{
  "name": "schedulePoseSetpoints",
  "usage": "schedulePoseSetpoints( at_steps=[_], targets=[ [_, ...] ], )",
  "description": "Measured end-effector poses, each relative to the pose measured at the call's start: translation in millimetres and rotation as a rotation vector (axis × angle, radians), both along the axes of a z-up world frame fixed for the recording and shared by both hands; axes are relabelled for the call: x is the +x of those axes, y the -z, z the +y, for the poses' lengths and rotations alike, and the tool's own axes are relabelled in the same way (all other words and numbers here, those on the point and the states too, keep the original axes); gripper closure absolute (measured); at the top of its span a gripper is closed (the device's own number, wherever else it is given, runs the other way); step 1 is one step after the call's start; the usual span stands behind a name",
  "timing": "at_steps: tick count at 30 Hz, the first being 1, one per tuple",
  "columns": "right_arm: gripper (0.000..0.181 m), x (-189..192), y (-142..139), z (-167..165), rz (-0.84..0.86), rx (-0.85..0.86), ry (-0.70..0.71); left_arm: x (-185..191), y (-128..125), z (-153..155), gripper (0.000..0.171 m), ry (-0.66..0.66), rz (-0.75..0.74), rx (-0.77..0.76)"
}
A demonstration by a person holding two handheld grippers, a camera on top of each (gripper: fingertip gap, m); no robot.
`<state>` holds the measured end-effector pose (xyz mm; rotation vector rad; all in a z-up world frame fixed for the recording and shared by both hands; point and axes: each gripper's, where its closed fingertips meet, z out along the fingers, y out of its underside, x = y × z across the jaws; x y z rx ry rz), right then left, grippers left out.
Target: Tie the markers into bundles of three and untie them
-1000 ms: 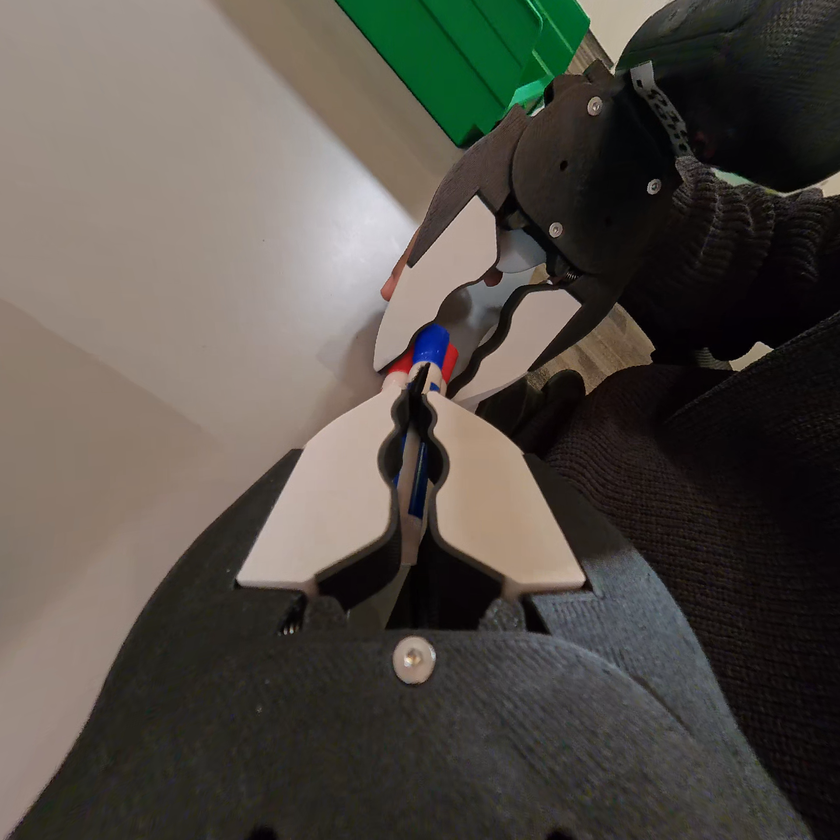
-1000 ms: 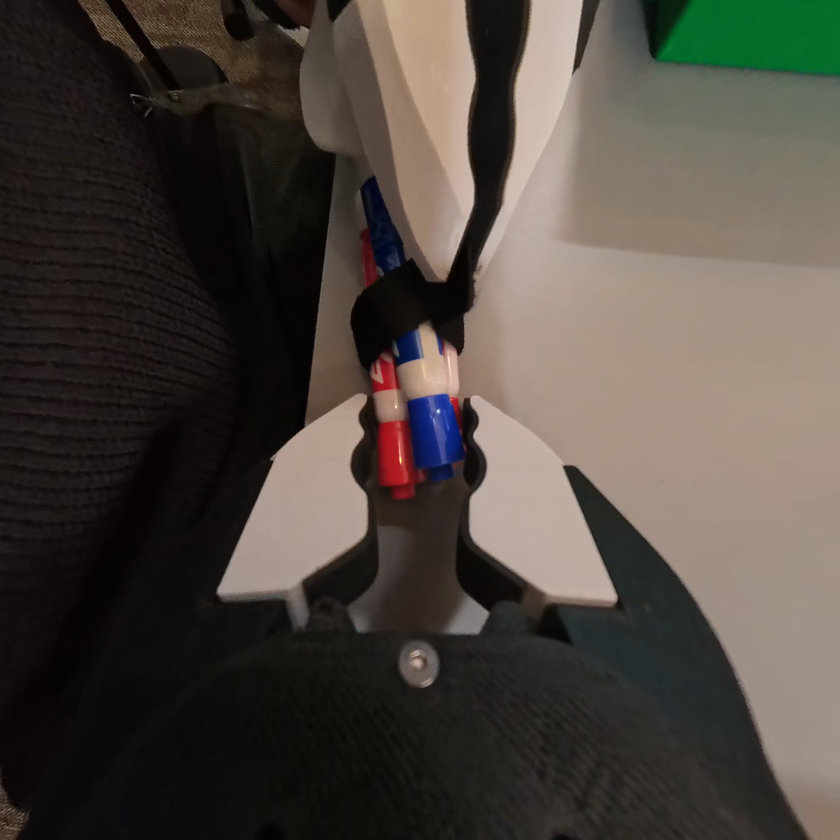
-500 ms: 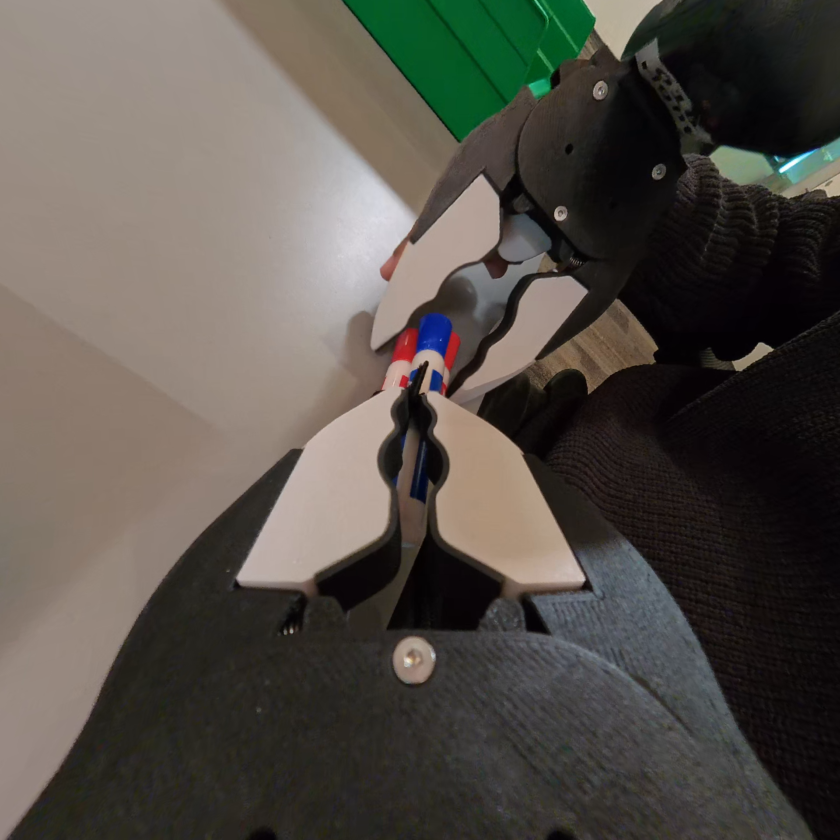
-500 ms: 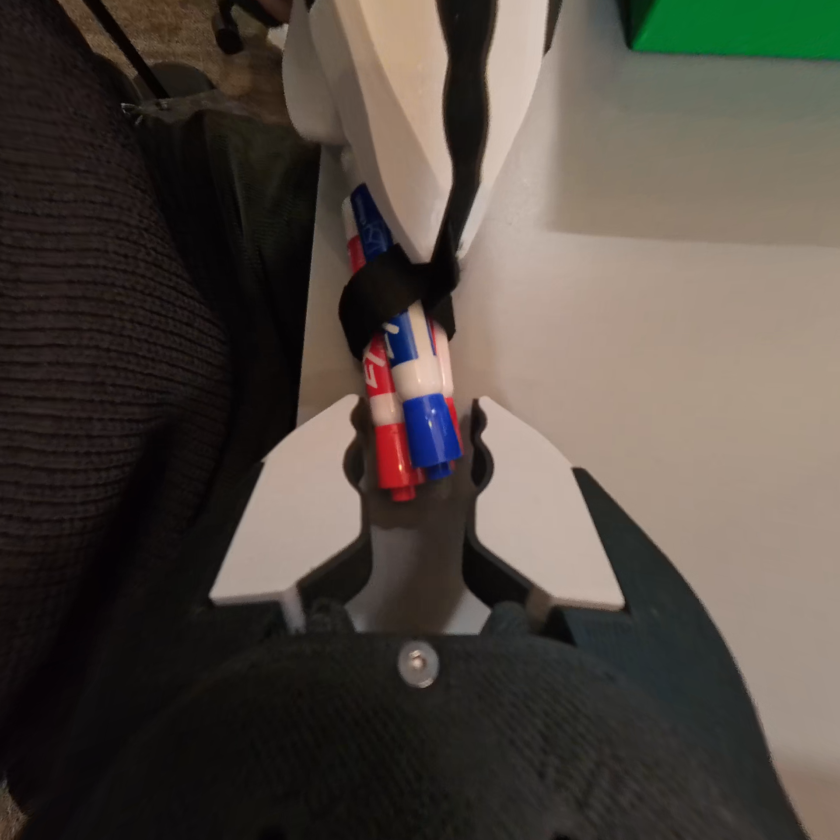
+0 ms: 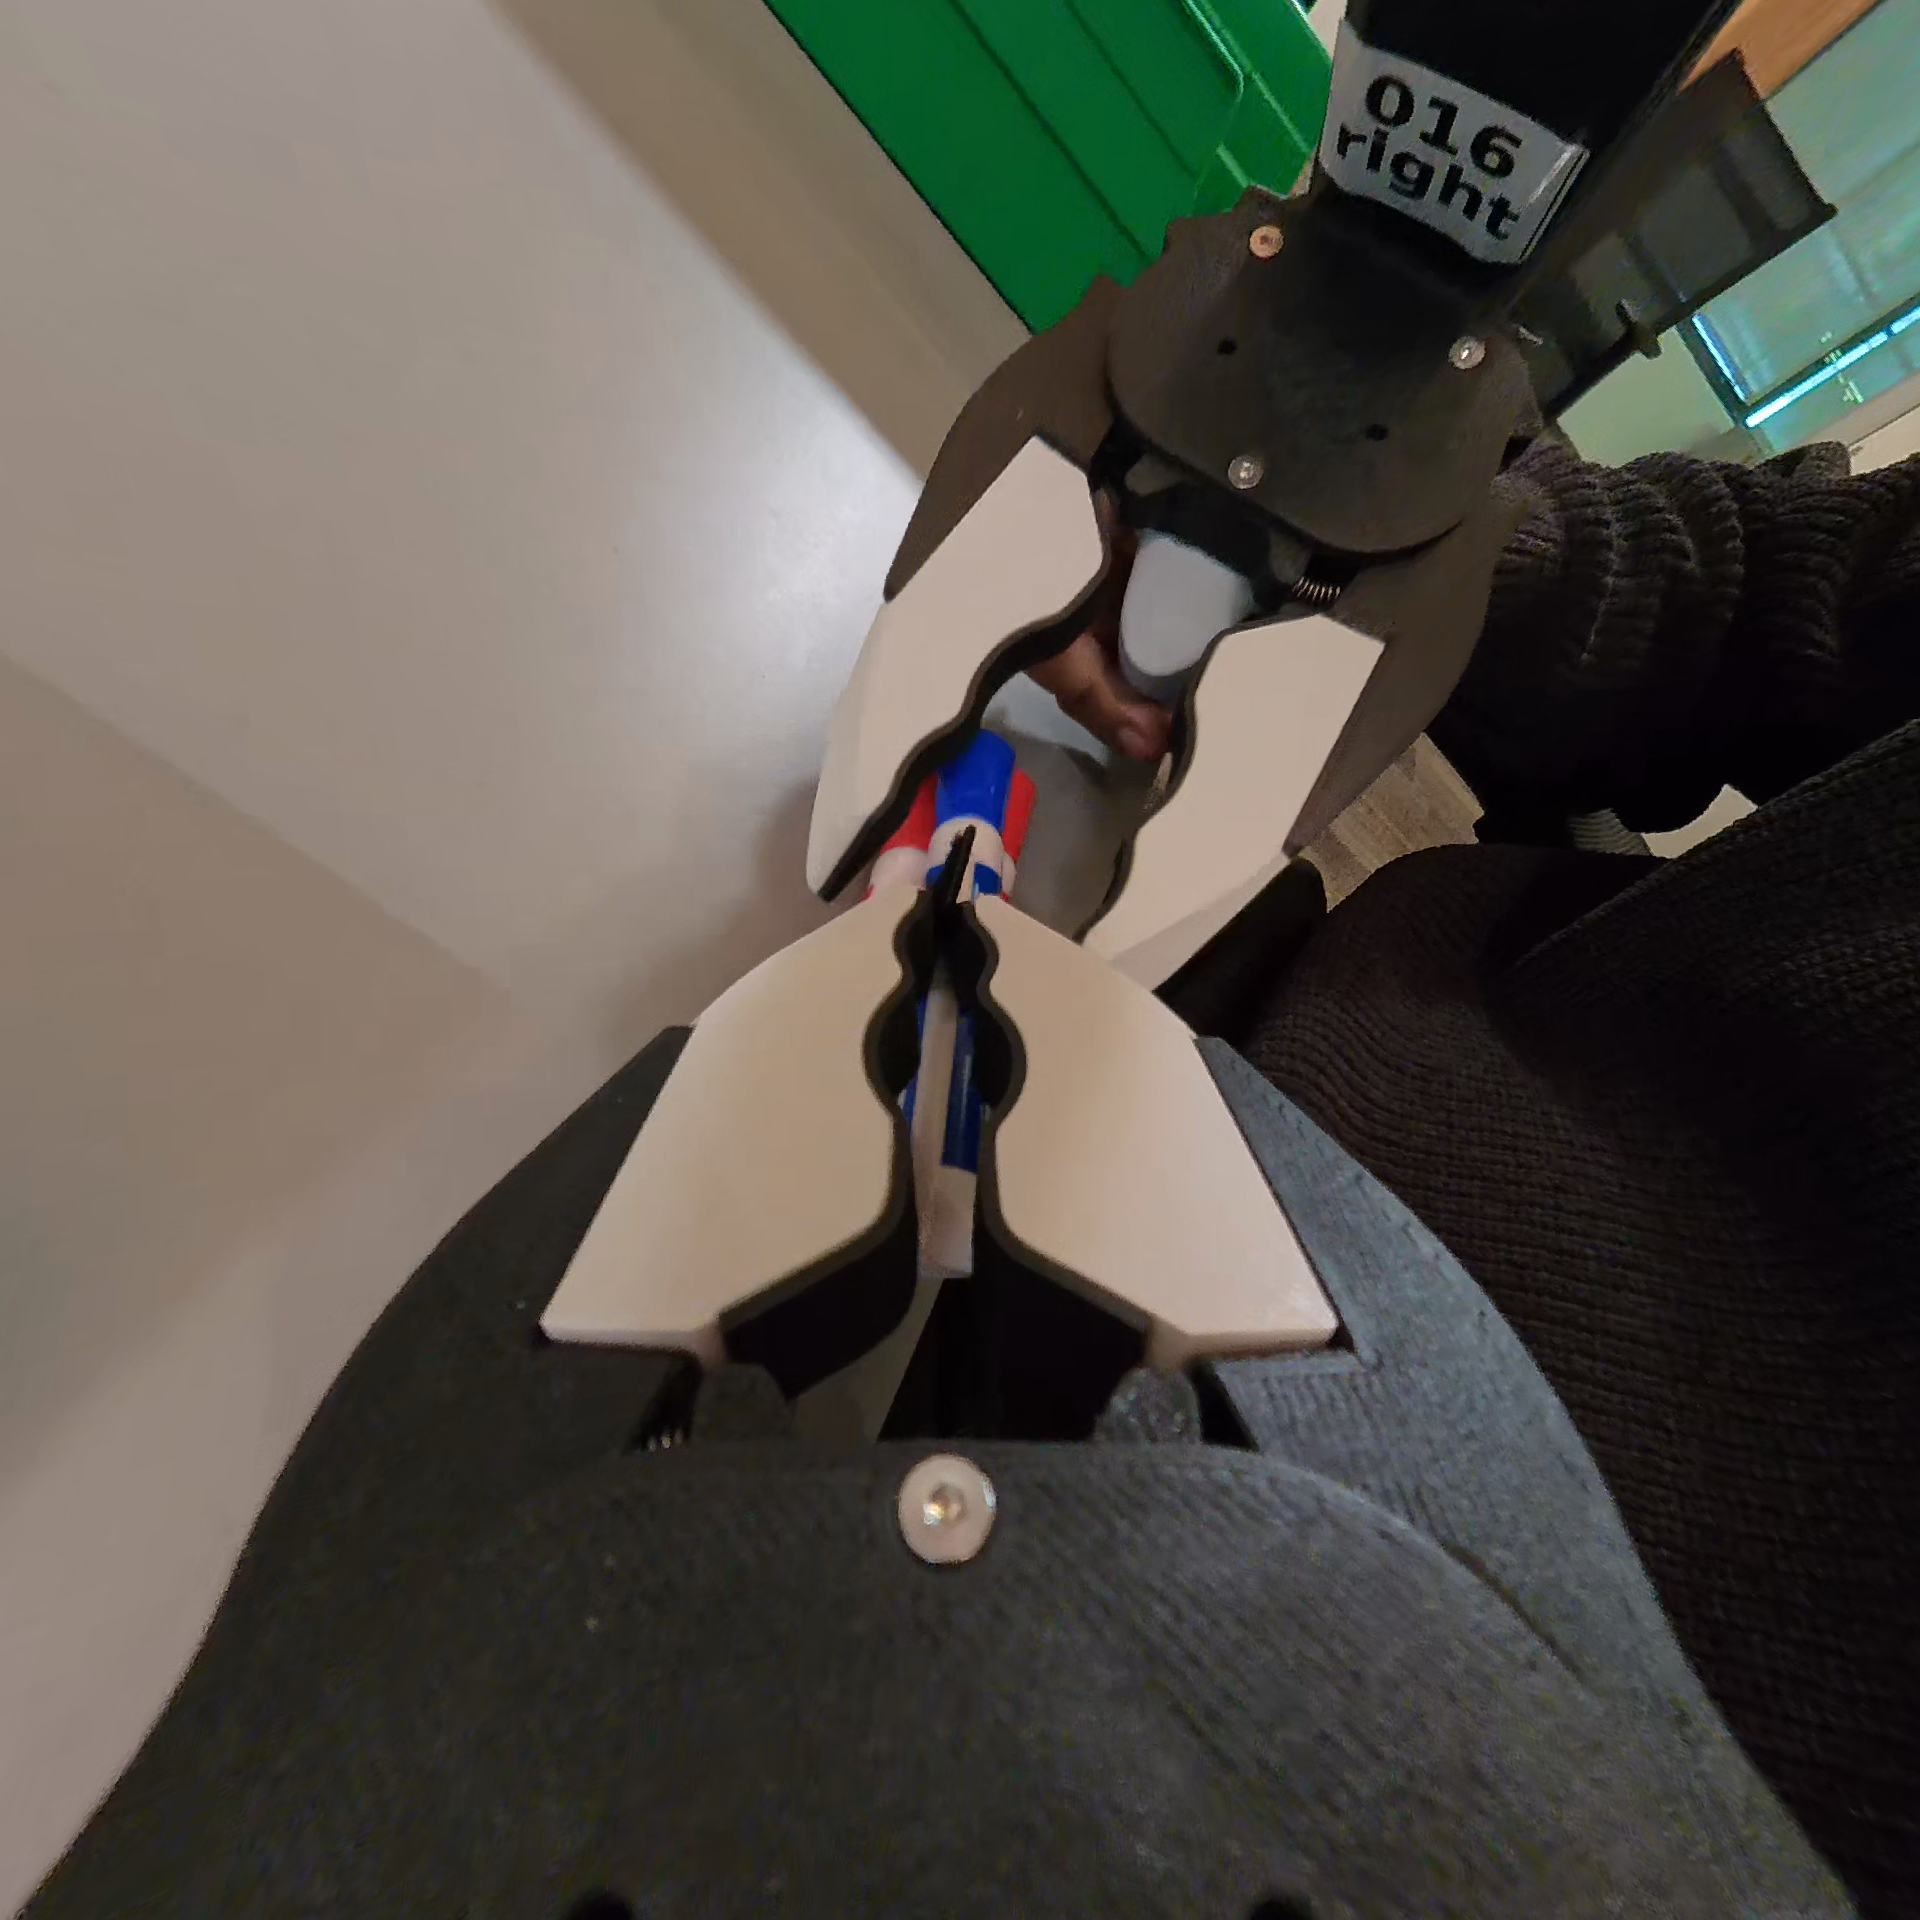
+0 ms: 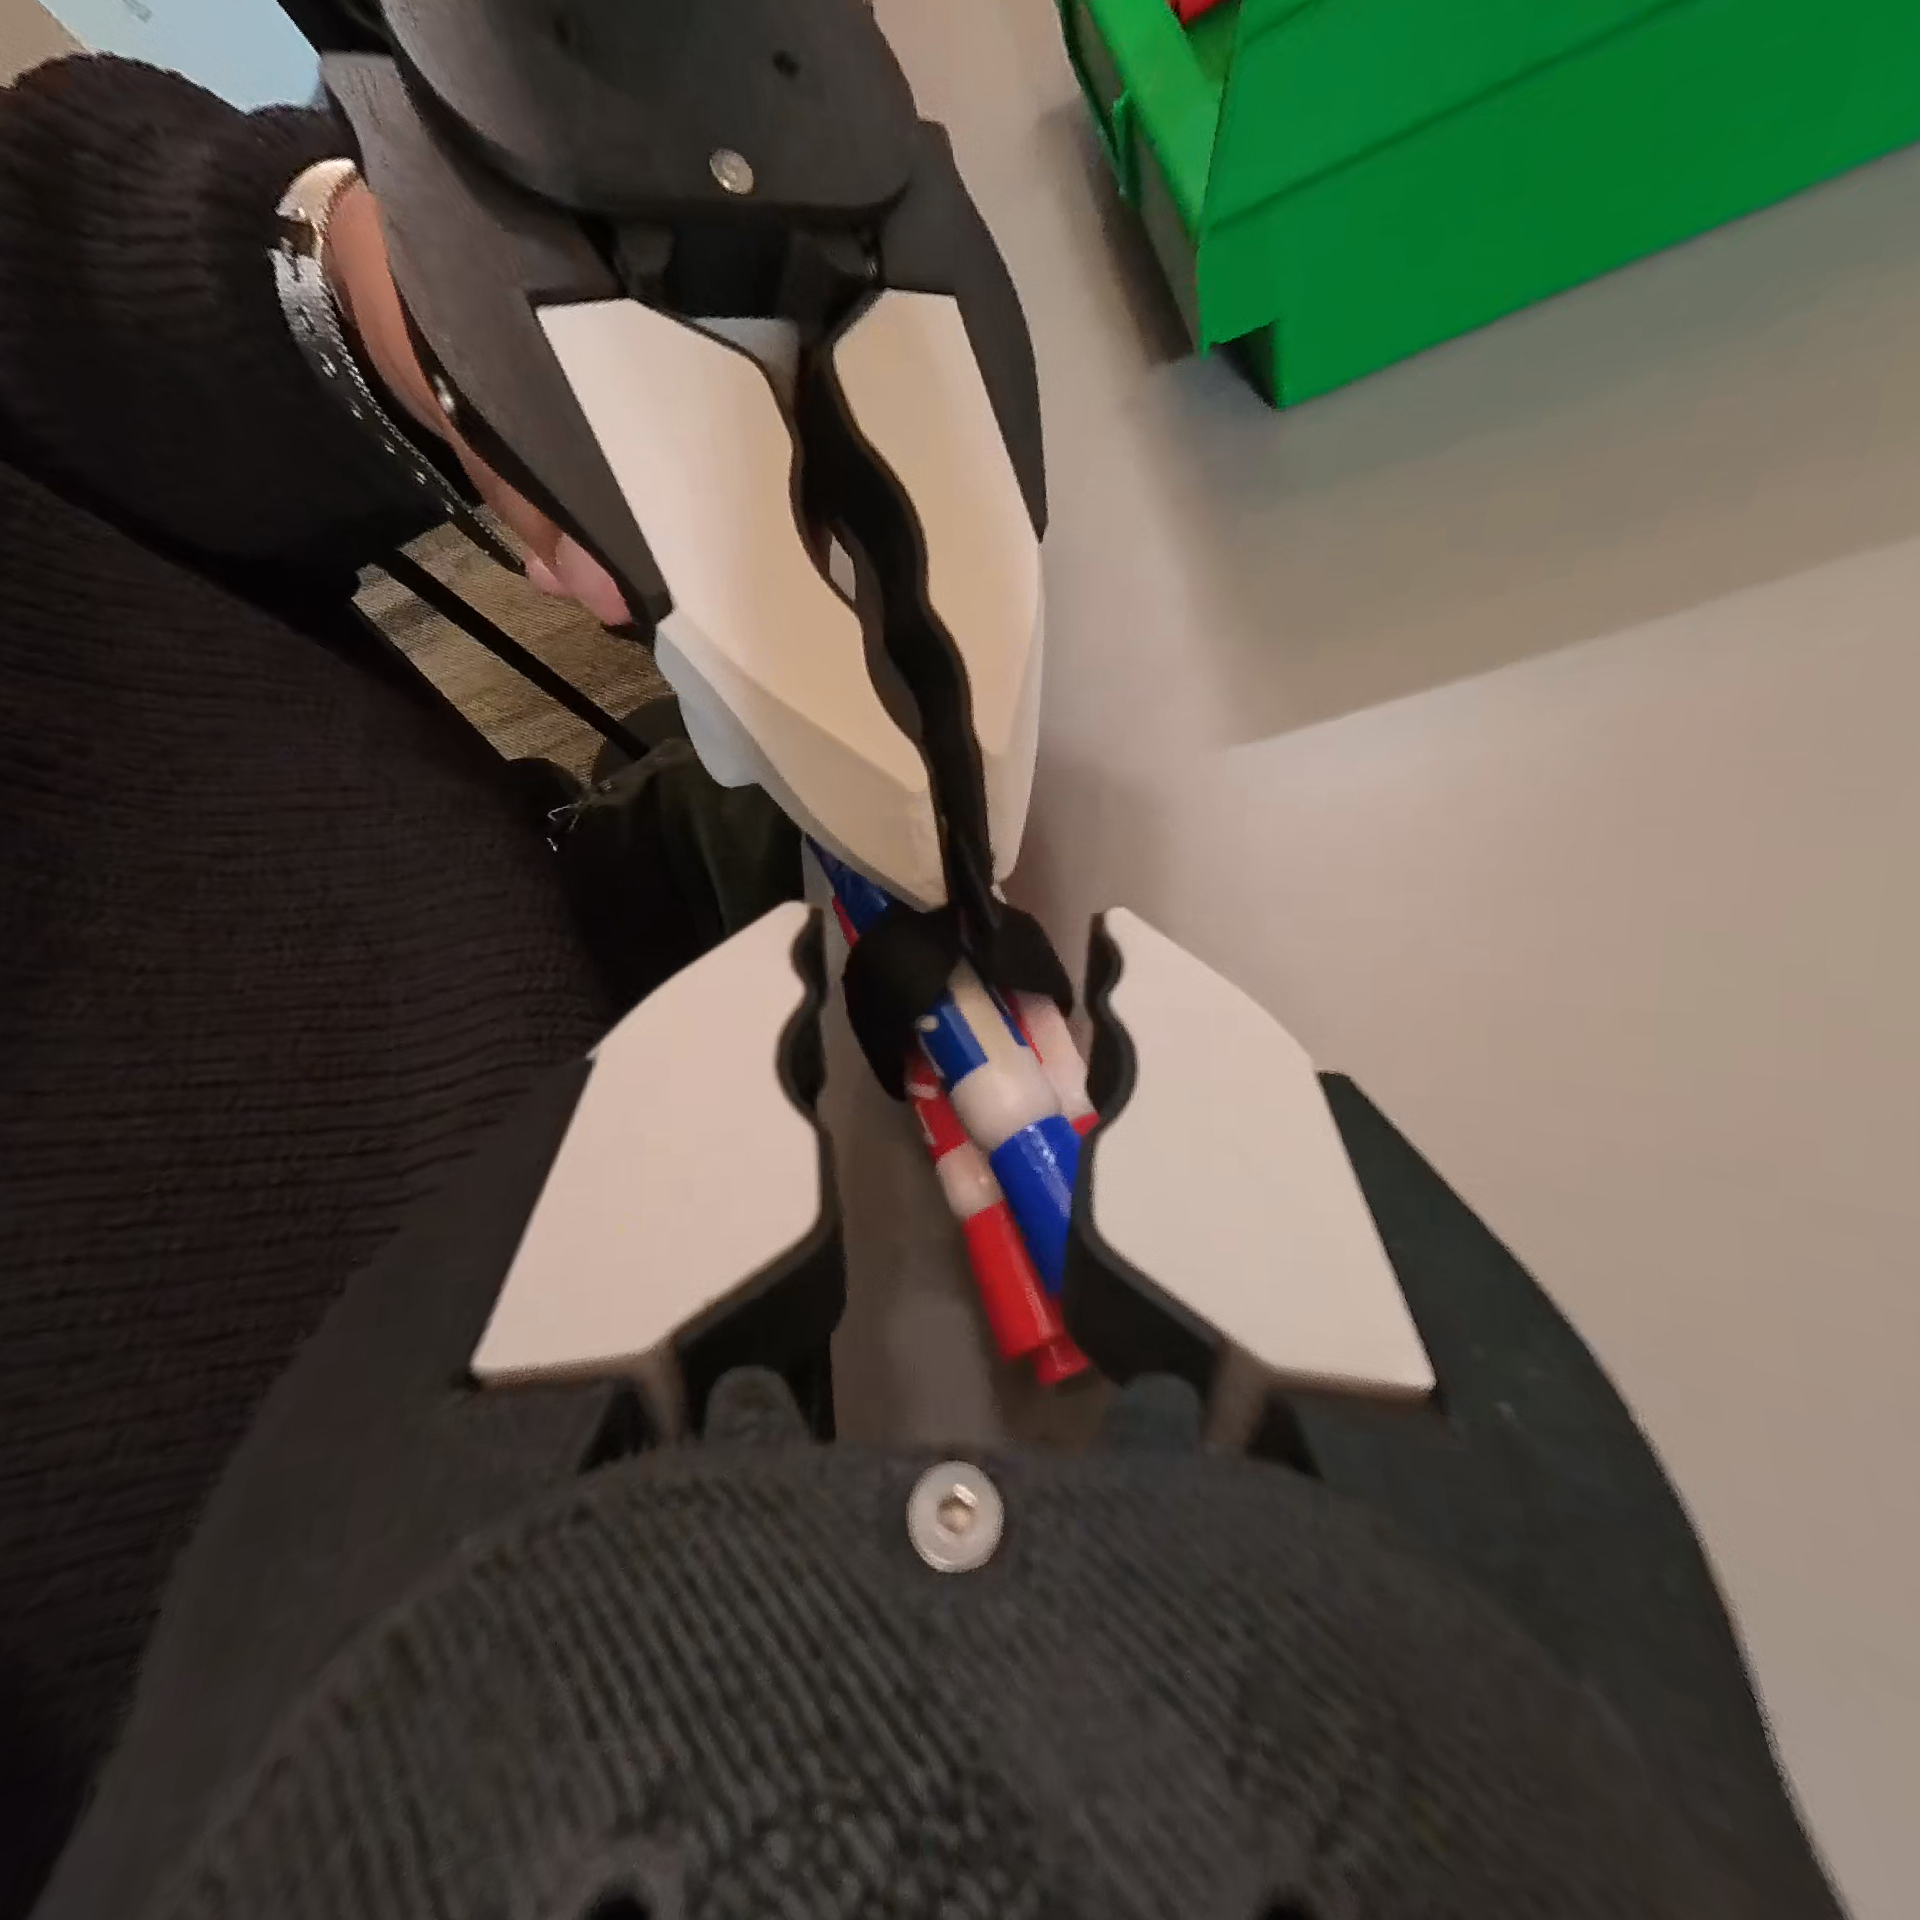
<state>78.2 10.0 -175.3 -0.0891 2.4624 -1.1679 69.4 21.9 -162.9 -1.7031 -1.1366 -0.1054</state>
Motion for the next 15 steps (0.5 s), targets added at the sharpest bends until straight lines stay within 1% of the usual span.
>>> schedulePoseSetpoints(
  at_steps=[2,5,15],
  targets=[
    [0.143,0.7,1.8,-0.7,-0.005,0.006,0.003,0.2,-0.1,-0.2,0.167,0.001,-0.001,0.002],
    [0.151,2.7,1.1,-0.8,-0.029,0.005,-0.006,0.0,-0.2,-0.2,0.166,0.000,0.000,0.002],
    [0.162,8.7,-0.2,1.3,-0.057,0.002,-0.057,1.4,0.8,1.9,0.166,0.012,-0.006,0.000]
  ],
)
